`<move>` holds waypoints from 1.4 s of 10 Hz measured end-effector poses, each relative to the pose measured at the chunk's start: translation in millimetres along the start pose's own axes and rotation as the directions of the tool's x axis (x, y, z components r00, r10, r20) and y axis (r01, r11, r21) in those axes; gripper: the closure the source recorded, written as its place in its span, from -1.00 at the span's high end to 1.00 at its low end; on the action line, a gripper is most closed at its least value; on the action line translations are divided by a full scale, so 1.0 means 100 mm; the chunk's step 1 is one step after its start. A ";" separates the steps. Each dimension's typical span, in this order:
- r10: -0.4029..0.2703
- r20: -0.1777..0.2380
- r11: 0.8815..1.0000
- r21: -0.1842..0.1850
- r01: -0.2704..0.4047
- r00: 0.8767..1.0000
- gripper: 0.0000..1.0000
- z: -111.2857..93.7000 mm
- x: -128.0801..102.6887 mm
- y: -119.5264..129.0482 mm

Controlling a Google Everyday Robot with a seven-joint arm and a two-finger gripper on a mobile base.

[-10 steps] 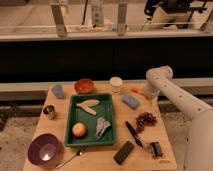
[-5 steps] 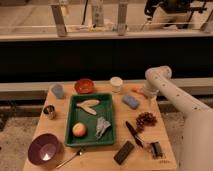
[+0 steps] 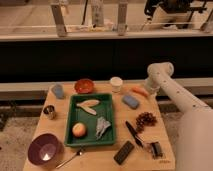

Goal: Place pepper in paper cup

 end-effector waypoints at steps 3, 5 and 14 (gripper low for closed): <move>0.071 0.020 0.997 0.031 -0.071 0.997 0.60 0.02 0.08 -0.17; 0.142 0.041 0.989 0.040 -0.144 0.989 0.60 0.08 0.16 -0.22; 0.237 0.036 0.972 -0.002 -0.237 0.971 0.60 0.54 0.13 -0.33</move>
